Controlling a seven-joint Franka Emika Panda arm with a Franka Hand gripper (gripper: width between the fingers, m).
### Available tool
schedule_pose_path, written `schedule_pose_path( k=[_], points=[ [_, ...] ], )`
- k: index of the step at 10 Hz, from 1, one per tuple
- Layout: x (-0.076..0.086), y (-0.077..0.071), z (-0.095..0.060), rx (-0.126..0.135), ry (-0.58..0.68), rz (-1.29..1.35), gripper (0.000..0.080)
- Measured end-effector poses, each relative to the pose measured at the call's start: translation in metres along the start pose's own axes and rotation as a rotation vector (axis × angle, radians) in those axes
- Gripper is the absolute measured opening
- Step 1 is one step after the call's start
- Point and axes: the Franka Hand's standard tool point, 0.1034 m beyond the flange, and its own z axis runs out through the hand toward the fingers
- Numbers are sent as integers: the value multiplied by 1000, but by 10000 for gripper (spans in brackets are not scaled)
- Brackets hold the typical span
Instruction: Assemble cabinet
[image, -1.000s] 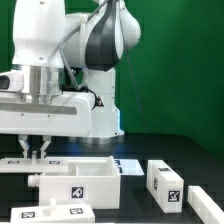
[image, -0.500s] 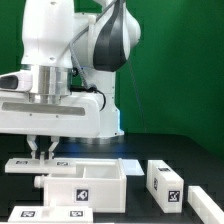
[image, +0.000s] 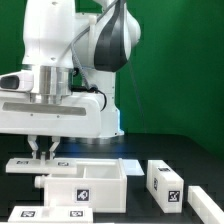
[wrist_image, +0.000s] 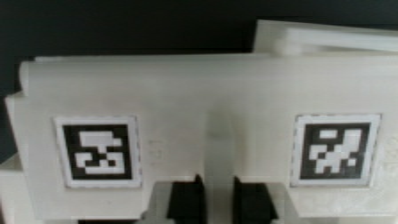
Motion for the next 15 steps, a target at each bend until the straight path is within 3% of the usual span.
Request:
schedule_pose_path(
  k=[1, 4, 10, 15],
  points=[
    [1, -12, -1, 3, -1, 11, 64],
    [2, -27, 0, 9, -3, 8, 64],
    [3, -30, 0, 10, -3, -3, 64],
    [7, -63, -1, 18, -1, -48, 64]
  ],
)
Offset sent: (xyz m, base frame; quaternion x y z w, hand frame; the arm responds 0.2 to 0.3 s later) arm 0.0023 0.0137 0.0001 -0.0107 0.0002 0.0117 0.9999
